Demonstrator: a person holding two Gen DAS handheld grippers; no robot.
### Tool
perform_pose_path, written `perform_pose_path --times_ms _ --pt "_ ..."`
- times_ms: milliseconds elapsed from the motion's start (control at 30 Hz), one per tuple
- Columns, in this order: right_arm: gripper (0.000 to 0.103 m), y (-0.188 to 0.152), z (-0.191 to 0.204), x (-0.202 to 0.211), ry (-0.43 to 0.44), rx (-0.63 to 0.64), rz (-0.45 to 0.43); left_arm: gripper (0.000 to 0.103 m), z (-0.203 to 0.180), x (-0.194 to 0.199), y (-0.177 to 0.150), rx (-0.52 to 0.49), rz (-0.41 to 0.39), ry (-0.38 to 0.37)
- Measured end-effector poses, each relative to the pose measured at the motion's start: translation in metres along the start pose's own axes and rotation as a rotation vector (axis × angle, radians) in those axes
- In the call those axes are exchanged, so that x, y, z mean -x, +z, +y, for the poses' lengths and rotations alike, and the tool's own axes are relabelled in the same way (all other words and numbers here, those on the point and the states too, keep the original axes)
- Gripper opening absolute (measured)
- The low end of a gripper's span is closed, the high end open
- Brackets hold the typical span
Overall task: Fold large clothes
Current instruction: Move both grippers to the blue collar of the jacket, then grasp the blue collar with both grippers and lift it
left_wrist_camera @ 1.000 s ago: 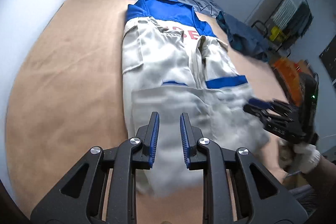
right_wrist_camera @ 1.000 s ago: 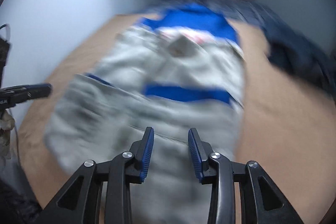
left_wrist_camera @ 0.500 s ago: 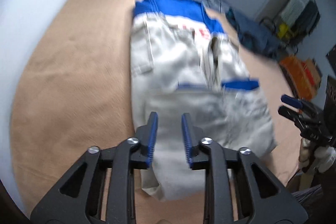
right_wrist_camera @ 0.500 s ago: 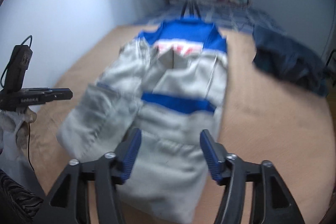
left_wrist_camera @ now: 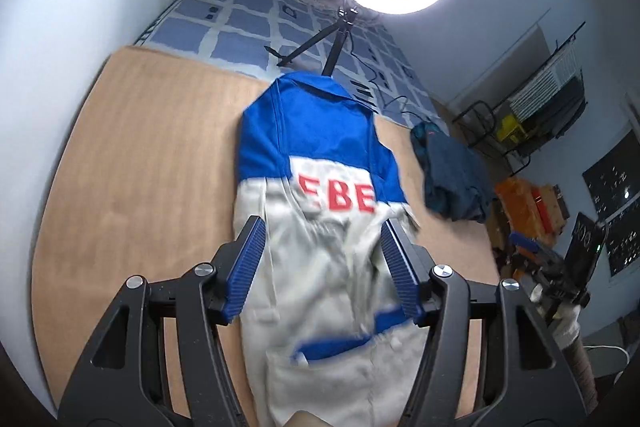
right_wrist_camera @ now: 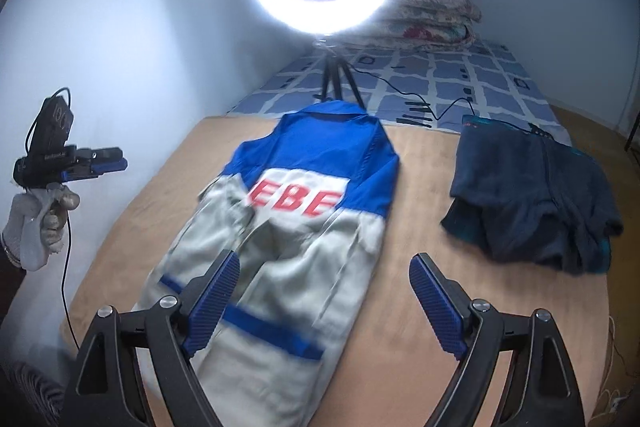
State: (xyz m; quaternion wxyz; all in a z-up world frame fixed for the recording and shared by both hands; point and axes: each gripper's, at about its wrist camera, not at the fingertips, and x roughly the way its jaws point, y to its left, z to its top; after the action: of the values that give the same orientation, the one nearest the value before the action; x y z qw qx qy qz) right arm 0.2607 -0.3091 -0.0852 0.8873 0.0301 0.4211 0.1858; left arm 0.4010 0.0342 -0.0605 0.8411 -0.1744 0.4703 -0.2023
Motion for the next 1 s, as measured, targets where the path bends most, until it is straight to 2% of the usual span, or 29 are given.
perform_pose_path --times_ms 200,467,567,733,767,833,867,900,967,1000 --pt "0.082 0.044 -0.058 -0.084 0.03 -0.063 0.029 0.062 0.029 -0.074 0.051 0.0 0.032 0.037" --pt "0.08 0.072 -0.095 -0.185 0.015 -0.098 0.078 0.062 0.065 -0.167 0.09 -0.04 0.104 0.119" --pt "0.08 0.081 -0.104 -0.22 0.005 -0.102 0.096 0.062 0.079 -0.194 0.101 0.001 0.115 0.083" --pt "0.079 0.095 -0.115 -0.268 -0.011 -0.093 0.123 0.062 0.094 -0.237 0.112 0.007 0.157 0.082" --pt "0.079 0.096 -0.117 -0.276 -0.014 -0.09 0.129 0.062 0.097 -0.245 0.113 0.005 0.169 0.068" --pt "0.082 0.099 -0.12 -0.295 -0.018 -0.087 0.147 0.062 0.099 -0.25 0.116 -0.002 0.145 0.031" --pt "0.083 0.101 -0.119 -0.298 -0.021 -0.076 0.127 0.061 0.1 -0.252 0.118 0.001 0.144 0.012" --pt "0.084 0.104 -0.117 -0.3 -0.011 -0.07 0.109 0.057 0.1 -0.253 0.118 0.006 0.142 0.003" --pt "0.081 0.108 -0.114 -0.303 0.025 -0.068 0.097 0.042 0.096 -0.26 0.118 -0.007 0.157 -0.02" --pt "0.074 0.109 -0.112 -0.306 0.035 -0.062 0.096 0.033 0.091 -0.264 0.118 -0.032 0.166 -0.01"
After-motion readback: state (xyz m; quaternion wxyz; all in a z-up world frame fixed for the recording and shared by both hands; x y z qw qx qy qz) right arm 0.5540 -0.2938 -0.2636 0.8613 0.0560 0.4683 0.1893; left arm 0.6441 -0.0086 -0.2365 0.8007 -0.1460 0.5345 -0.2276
